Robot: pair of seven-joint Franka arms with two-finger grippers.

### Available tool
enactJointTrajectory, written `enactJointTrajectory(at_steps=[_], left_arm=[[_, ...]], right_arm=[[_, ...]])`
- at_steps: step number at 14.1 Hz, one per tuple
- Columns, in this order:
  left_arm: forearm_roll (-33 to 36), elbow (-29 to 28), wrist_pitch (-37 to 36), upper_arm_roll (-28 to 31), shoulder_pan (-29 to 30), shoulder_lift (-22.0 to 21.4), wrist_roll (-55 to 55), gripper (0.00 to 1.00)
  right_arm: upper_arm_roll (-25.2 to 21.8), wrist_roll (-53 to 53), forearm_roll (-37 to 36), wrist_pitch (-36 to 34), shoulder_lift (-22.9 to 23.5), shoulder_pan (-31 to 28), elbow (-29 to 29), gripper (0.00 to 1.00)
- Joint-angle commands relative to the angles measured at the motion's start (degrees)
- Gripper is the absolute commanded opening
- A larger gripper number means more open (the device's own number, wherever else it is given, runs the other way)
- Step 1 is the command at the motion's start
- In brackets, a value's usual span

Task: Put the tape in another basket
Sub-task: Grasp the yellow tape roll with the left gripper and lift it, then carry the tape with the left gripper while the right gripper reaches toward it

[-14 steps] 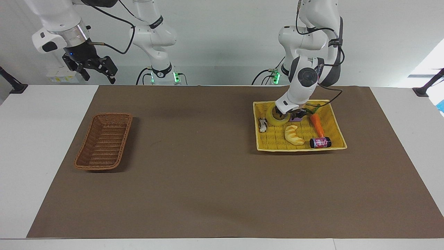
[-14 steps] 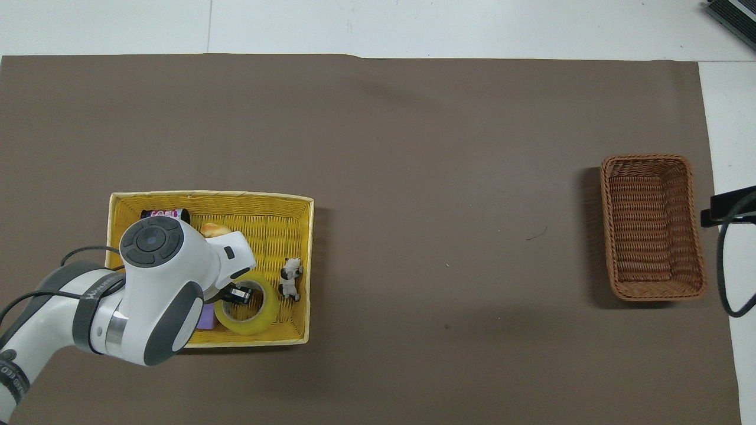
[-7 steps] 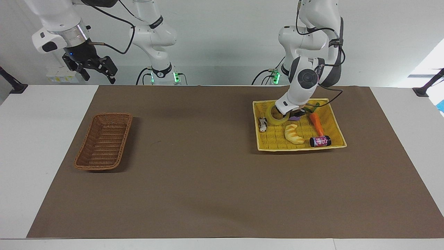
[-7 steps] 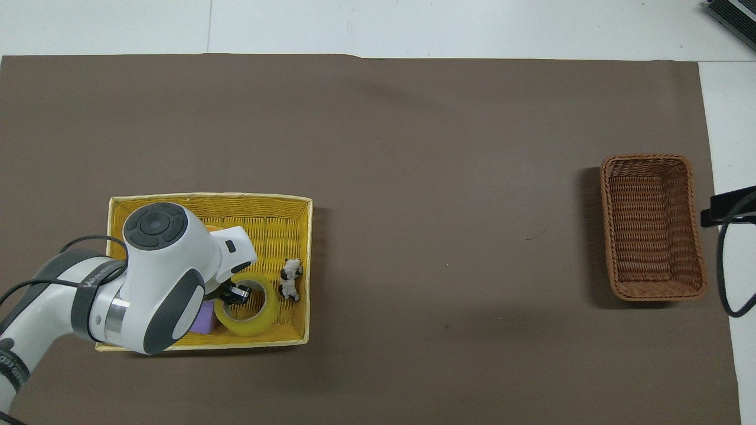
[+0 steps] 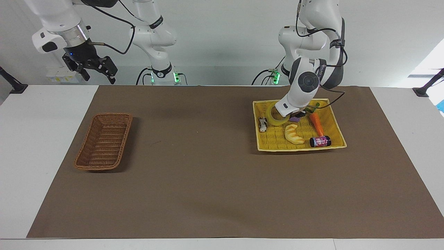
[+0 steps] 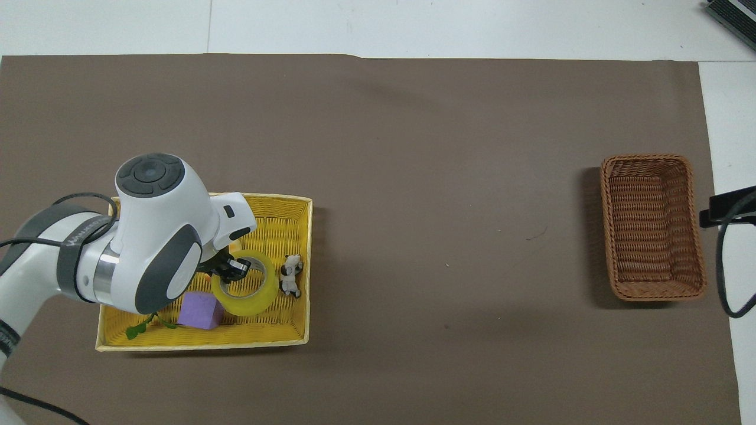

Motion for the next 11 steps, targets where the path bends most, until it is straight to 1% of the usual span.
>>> enactJointTrajectory(at_steps=[1,3,5,6,8,9,10,11], left_arm=[[-0.6,6.3,-5.8,0.6,1.0,0.1,0.2,0.00],[-0.7,9.7,-8.4,0.6,2.8,-0.3,0.5,0.00],[-0.7,14.1,-11.9,0.6,4.2,-0.2,0.5,0.00],[-0.7,15.2,-12.6,0.7,4.2,0.1,0.2,0.00],[-1.4,15.5,-10.8,0.6,3.9,0.5,-0.4,0.00],[-3.0,15.3,-9.1,0.7,3.6,0.6,-2.3,0.00],[-3.5,15.5,-8.5,0.3,3.4,0.6,-5.3,0.00],[-3.8,15.8,-8.3,0.0,3.3,0.7,-7.7,0.00]], right_arm=[[0.2,-1.5,5.5,-1.1,-2.1,-0.1,-2.3,1.00],[0.4,-1.3,9.3,-1.4,-4.0,0.8,-5.1,1.00],[0.4,-1.1,12.2,-1.2,-4.8,3.3,-6.3,1.00],[0.4,-1.0,13.0,-1.1,-4.9,4.6,-6.4,1.00],[0.4,1.6,14.1,-0.7,-4.9,7.3,-6.4,1.00],[0.4,3.8,16.6,-0.3,-4.9,8.1,-6.8,1.00],[0.5,6.0,19.1,1.6,-5.1,8.7,-7.8,1.00],[0.5,7.9,20.3,4.0,-5.6,10.4,-9.2,1.00]])
